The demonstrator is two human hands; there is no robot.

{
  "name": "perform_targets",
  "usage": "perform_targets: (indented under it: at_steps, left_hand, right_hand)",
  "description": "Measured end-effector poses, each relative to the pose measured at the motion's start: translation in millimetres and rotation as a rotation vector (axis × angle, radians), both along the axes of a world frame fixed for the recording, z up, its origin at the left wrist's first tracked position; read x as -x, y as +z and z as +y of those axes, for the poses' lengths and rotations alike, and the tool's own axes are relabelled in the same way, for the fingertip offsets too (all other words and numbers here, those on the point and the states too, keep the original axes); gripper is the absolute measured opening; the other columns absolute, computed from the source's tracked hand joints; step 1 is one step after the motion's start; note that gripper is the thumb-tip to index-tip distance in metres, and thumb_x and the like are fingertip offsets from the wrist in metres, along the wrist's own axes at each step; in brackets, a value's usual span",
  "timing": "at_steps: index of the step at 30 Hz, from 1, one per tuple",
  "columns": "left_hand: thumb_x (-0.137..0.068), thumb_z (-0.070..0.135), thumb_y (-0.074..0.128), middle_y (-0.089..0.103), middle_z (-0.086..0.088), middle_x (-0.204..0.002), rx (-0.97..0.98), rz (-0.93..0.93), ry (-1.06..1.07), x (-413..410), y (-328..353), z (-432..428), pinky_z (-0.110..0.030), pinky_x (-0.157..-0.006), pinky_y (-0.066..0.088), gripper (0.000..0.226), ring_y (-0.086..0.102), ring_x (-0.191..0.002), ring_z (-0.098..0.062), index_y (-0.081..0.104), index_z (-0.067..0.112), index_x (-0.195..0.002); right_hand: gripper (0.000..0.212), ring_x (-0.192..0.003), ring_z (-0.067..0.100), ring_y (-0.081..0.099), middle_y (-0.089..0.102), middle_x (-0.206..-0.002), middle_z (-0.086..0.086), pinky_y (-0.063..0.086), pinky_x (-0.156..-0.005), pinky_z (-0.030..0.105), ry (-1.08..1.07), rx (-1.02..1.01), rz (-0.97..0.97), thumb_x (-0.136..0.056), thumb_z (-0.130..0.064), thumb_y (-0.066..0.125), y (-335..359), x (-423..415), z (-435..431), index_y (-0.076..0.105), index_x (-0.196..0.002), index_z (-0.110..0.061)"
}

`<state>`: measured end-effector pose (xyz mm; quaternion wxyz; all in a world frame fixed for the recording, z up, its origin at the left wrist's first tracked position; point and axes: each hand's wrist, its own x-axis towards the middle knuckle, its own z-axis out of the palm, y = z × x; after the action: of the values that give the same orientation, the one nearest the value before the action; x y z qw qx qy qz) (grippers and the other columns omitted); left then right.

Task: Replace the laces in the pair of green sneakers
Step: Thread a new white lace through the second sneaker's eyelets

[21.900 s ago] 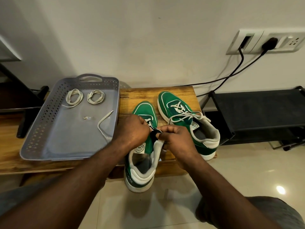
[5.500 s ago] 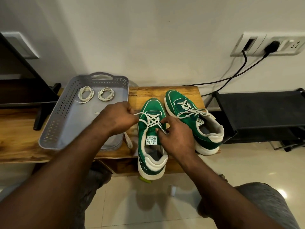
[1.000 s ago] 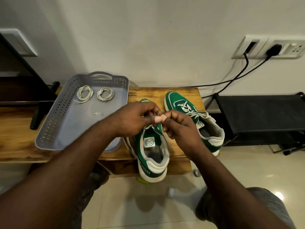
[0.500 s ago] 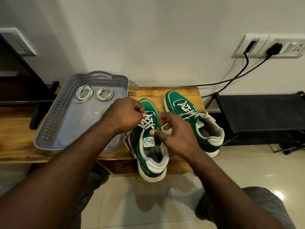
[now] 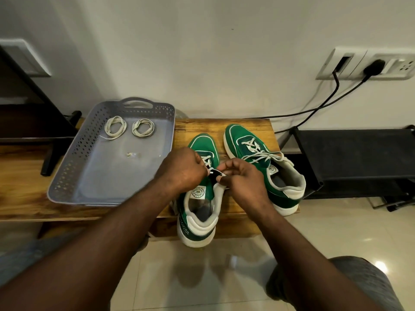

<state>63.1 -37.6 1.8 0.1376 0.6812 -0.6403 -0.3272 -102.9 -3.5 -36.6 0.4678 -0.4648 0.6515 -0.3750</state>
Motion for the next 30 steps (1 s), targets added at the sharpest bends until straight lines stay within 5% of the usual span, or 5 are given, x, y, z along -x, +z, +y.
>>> perform_targets:
  at_steps: [5, 12, 17, 25, 30]
  left_hand:
    - [-0.089, 0.024, 0.076, 0.074, 0.002, -0.08, 0.022, 0.017, 0.017, 12.9, -3.8, 9.3, -0.034, -0.075, 0.057, 0.016, 0.067, -0.079, -0.013, 0.078, 0.019, -0.074]
    - [-0.087, 0.02, 0.067, 0.063, -0.007, -0.065, 0.024, -0.047, 0.094, 22.2, -5.0, 18.5, -0.03, -0.052, 0.042, 0.022, 0.059, -0.063, -0.021, 0.07, 0.013, -0.066]
    - [-0.089, 0.02, 0.068, 0.061, -0.004, -0.07, 0.013, -0.02, 0.171, 25.4, -2.2, 16.9, -0.025, -0.05, 0.031, 0.018, 0.054, -0.062, -0.018, 0.066, 0.014, -0.072]
    - [-0.09, 0.02, 0.071, 0.07, -0.007, -0.071, 0.025, 0.111, 0.201, 23.7, -16.8, 16.8, -0.042, -0.07, 0.057, 0.021, 0.068, -0.076, -0.028, 0.073, 0.012, -0.07]
    - [-0.093, 0.033, 0.071, 0.07, -0.001, -0.077, 0.075, -0.025, 0.188, 22.9, -26.0, 19.2, -0.036, -0.071, 0.057, 0.023, 0.066, -0.076, -0.023, 0.074, 0.018, -0.077]
  right_hand:
    - [0.018, -0.09, 0.035, 0.077, 0.077, -0.092, 0.013, 0.066, -0.077, 0.049, -0.03, -0.089, -0.172, -0.087, 0.004, 0.071, -1.2, 3.9, -2.9, 0.076, -0.092, -0.013]
    - [0.018, -0.092, 0.036, 0.077, 0.078, -0.092, 0.014, 0.065, -0.077, 0.046, -0.011, -0.087, -0.224, -0.088, 0.005, 0.07, -4.6, 4.6, -1.2, 0.076, -0.097, -0.01]
    - [0.019, -0.09, 0.031, 0.077, 0.079, -0.091, 0.008, 0.066, -0.078, 0.044, 0.022, -0.046, -0.159, -0.088, 0.002, 0.073, -7.4, 4.0, -2.2, 0.077, -0.098, -0.014]
    - [0.015, -0.089, 0.02, 0.078, 0.081, -0.09, 0.001, 0.064, -0.086, 0.047, 0.024, 0.015, -0.116, -0.09, -0.01, 0.078, -13.2, 1.6, 0.9, 0.078, -0.1, -0.02]
    - [0.02, -0.088, 0.013, 0.078, 0.081, -0.094, -0.003, 0.065, -0.08, 0.039, 0.056, 0.041, -0.09, -0.092, -0.013, 0.078, -14.3, 0.1, 2.6, 0.077, -0.108, -0.024]
